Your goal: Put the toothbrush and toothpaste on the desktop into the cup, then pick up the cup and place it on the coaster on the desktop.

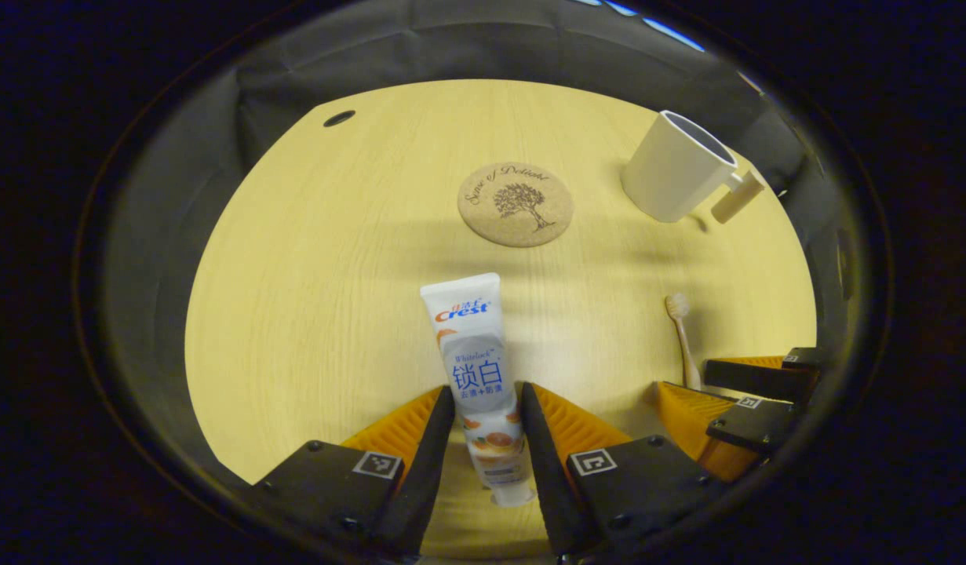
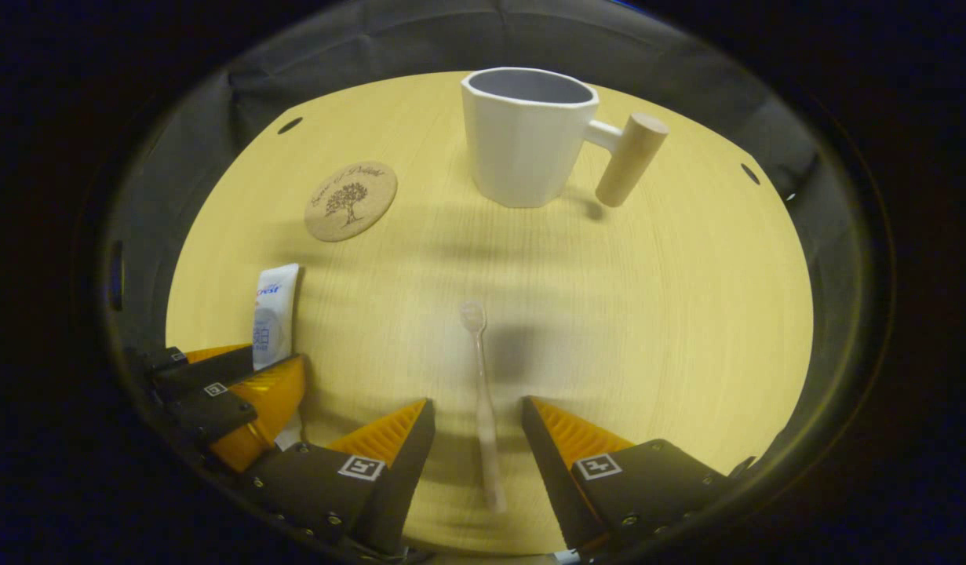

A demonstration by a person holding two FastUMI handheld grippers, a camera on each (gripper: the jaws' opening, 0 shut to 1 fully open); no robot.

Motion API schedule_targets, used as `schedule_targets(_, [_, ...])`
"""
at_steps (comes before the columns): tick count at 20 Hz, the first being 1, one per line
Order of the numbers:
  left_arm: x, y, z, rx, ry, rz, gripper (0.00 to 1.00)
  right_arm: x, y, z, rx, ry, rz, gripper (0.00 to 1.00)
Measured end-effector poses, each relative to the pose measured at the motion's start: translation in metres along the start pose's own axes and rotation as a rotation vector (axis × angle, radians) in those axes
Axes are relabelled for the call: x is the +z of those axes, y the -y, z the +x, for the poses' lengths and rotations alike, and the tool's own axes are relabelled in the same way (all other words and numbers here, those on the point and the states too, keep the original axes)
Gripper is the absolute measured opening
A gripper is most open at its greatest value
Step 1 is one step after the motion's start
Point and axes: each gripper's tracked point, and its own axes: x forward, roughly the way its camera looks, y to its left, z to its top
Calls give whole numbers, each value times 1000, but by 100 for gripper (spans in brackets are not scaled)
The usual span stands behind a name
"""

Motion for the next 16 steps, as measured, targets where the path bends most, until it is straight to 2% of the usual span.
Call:
schedule_targets(1, [-1,0,0,2,-4,0,65,-1,-1,0,-1,-10,3,68])
schedule_targets(2, [1,0,0,4,2,-3,60,-1,1,0,-6,-15,6,68])
schedule_targets(3, [-1,-1,-1,10,-7,-1,55,-3,1,1,-6,-29,14,60])
schedule_targets(5, [-1,1,0,9,-13,18,48,-5,2,0,-5,-42,18,61])
schedule_targets(6, [0,1,0,7,-19,16,50,-2,5,2,-18,-31,18,61])
schedule_targets(7, [1,0,1,10,-17,13,52,-5,5,1,-18,-53,26,48])
schedule_targets(8, [1,1,1,10,-18,18,42,-6,5,1,-16,-58,25,35])
schedule_targets(9, [0,1,0,8,-25,27,40,-5,5,-1,-15,-66,22,41])
schedule_targets(10, [0,2,-1,5,-27,27,42,-2,5,-1,-17,-67,23,41])
schedule_targets(12, [1,2,-2,20,-24,27,31,-3,6,1,-17,-84,45,23])
schedule_targets(14, [1,1,-2,27,-28,41,31,-2,7,0,-18,-95,44,24])
schedule_targets(15, [-1,2,-1,29,-33,35,25,2,13,1,-26,-91,65,16])
schedule_targets(16, [1,3,-3,32,-27,33,24,-2,11,0,-20,-94,84,7])
